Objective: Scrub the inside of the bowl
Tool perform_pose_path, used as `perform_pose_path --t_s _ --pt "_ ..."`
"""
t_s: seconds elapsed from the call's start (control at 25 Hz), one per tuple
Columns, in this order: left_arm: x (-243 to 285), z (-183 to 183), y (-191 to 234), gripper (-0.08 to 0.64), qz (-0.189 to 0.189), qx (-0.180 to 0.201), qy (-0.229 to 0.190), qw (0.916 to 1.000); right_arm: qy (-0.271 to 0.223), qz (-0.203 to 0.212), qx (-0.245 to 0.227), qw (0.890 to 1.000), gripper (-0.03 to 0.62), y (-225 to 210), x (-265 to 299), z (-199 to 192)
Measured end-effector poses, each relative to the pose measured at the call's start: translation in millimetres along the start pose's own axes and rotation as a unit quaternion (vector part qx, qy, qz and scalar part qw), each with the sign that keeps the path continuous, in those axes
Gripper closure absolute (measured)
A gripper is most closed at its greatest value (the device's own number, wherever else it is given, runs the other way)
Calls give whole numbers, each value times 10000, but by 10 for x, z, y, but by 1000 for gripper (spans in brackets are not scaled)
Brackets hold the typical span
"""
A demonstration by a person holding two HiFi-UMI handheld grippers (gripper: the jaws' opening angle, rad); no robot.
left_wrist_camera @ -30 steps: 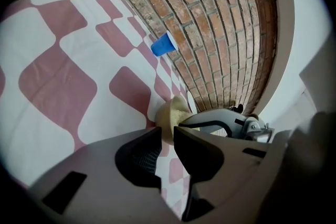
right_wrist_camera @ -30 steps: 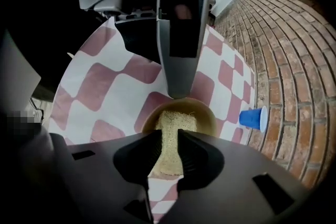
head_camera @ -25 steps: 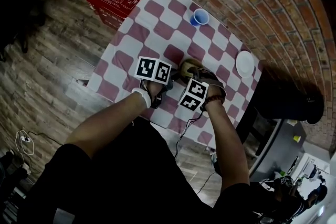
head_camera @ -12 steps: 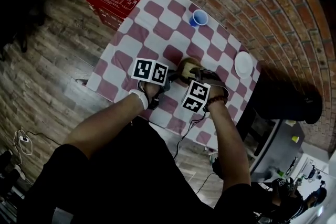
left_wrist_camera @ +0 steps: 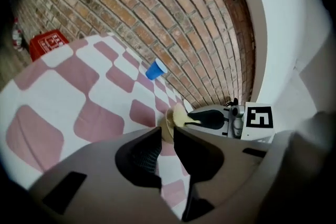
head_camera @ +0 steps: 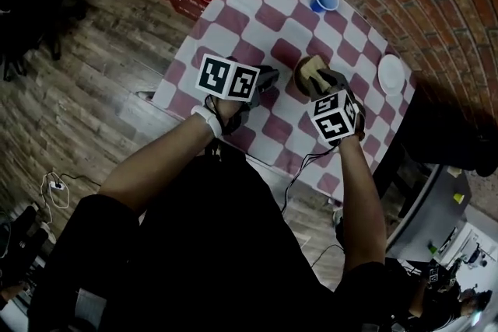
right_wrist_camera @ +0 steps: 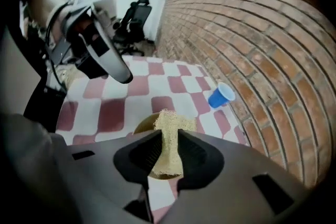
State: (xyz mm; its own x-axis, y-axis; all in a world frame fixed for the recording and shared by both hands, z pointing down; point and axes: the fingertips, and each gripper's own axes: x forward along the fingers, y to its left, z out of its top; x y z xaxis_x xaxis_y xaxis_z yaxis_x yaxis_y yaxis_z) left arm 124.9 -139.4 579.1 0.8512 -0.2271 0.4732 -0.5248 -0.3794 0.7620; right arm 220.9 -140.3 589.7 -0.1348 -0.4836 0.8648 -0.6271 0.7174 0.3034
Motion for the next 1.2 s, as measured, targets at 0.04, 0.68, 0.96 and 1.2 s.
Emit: perform_pose_path --t_s 0.04,0.68,0.96,1.2 --pt "-91 80 13 479 74 164 -111 9998 -274 -101 389 9988 489 -74 -91 39" --pt "-1221 306 -1019 480 409 3144 -780 9452 -3354 -524 4380 8324 489 -103 -1901 267" --pt "-1249 377 -1359 480 332 3323 -1210 9348 -3607 -528 4290 8265 489 86 -2114 288" --pt "-1202 370 -1415 480 224 3400 -1098 9337 -3600 -745 4096 8349 489 46 -2148 281"
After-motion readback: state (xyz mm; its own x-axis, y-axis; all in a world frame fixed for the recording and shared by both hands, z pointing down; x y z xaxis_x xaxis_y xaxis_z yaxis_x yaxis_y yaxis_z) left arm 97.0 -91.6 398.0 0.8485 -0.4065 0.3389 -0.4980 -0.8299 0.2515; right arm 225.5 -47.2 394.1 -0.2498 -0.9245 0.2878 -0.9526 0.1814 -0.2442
